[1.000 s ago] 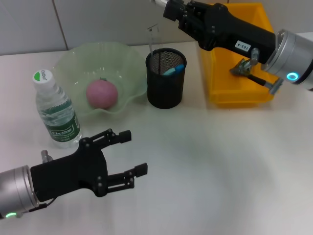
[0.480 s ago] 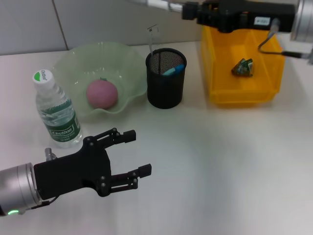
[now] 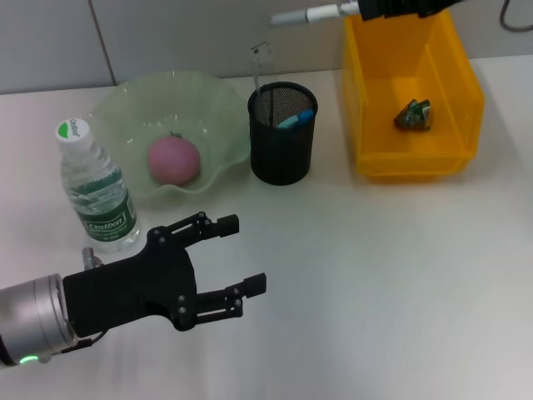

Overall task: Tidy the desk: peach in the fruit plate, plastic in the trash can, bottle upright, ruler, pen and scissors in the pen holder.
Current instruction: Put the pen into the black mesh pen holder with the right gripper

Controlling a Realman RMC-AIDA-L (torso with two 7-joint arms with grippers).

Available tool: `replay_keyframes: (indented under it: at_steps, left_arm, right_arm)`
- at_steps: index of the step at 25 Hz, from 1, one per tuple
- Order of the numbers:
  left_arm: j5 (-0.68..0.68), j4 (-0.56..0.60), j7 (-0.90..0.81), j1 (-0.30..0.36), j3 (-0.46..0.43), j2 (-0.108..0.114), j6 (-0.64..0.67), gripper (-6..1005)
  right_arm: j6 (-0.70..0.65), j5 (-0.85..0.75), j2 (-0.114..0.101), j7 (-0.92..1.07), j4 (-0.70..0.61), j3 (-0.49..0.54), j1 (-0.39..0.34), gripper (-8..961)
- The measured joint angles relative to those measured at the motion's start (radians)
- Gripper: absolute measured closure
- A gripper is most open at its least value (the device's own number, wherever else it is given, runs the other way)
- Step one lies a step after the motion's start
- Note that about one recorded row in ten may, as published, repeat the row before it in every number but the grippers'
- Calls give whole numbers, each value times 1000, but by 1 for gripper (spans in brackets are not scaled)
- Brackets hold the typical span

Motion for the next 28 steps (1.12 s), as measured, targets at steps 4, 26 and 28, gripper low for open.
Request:
replay_keyframes:
  at_steps: [4, 26, 28]
  left_arm:
    - [-1, 0, 6, 3, -4, -6, -6, 168]
    - [-8, -2, 7, 4, -7, -15, -36, 167]
    - [-8, -2, 7, 4, -7, -15, -36, 167]
  right_arm:
    - [-84, -166, -14, 30, -9, 3, 110, 776]
    - [162, -472, 7, 63, 335, -235, 333, 758]
    - [175, -472, 8, 63, 350, -247, 337, 756]
